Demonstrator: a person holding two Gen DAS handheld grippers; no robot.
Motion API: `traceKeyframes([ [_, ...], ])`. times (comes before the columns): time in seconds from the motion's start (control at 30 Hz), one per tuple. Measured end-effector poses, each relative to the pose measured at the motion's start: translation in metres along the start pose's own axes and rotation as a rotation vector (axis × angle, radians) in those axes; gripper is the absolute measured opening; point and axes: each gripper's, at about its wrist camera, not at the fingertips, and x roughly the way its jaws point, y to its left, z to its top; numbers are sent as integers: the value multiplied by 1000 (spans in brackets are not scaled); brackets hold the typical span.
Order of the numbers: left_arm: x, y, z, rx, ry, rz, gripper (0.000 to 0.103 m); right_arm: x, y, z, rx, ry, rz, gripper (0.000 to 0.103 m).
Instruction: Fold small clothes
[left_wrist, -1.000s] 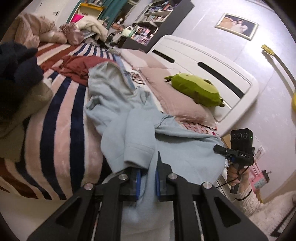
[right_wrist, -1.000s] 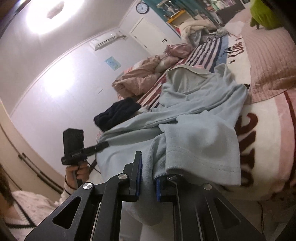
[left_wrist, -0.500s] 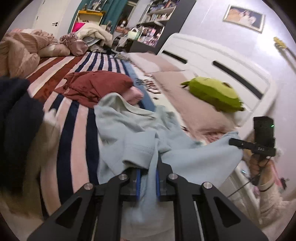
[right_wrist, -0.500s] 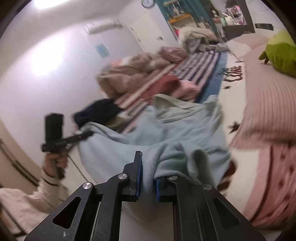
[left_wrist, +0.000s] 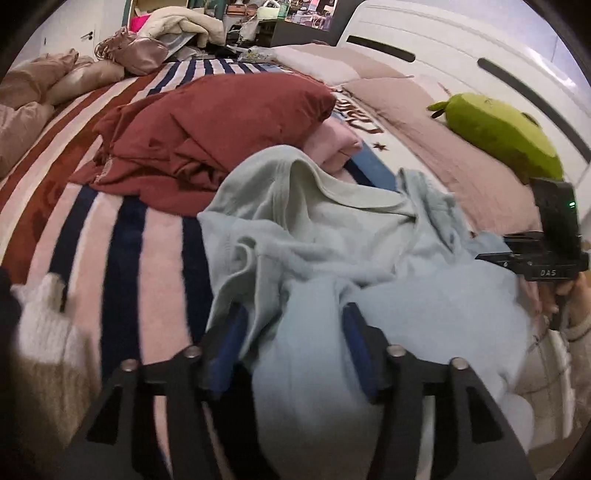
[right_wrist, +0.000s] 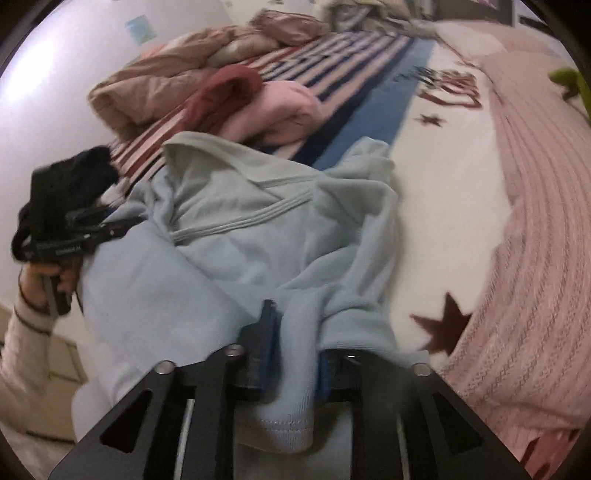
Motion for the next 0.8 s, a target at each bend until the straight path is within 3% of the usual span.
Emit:
traceKeyframes([
  [0.07,-30,1,-5,1,-41,3,68,-11,4,-4,-12,-2,14,44],
  [0.1,-46,0,-7,16,-67,26,76,-21,8,-8,-21,-10,-8,49],
  [0.17,-79,-13,-15,91,-112,68,82,-41,22,-16,-81,-44,-128,62],
  [0.2,-86,-19,-17,124,-119,64,82,-52,32,-22,-134,-63,-183,63],
  [0.33,-89,-45,-28,251,-78,51,84,-71,63,-35,-309,-103,-267,69],
  [0.47,-45,-64,-39,368,22,118,84,-42,78,-41,-429,-32,-342,69],
  [0.53,-26,-67,-42,380,55,156,83,-15,81,-47,-492,28,-456,69],
  [0.57,-21,-65,-42,369,61,155,82,-7,82,-49,-508,39,-471,68],
  [0.63,-19,-62,-40,337,54,143,66,-4,80,-48,-496,14,-473,67],
  [0.7,-23,-60,-35,312,42,156,26,-10,76,-41,-462,-37,-488,57],
  [0.77,-29,-59,-27,297,21,141,14,-16,71,-31,-429,-77,-483,25],
  [0.8,-30,-59,-24,289,13,128,10,-19,67,-25,-412,-94,-471,18],
])
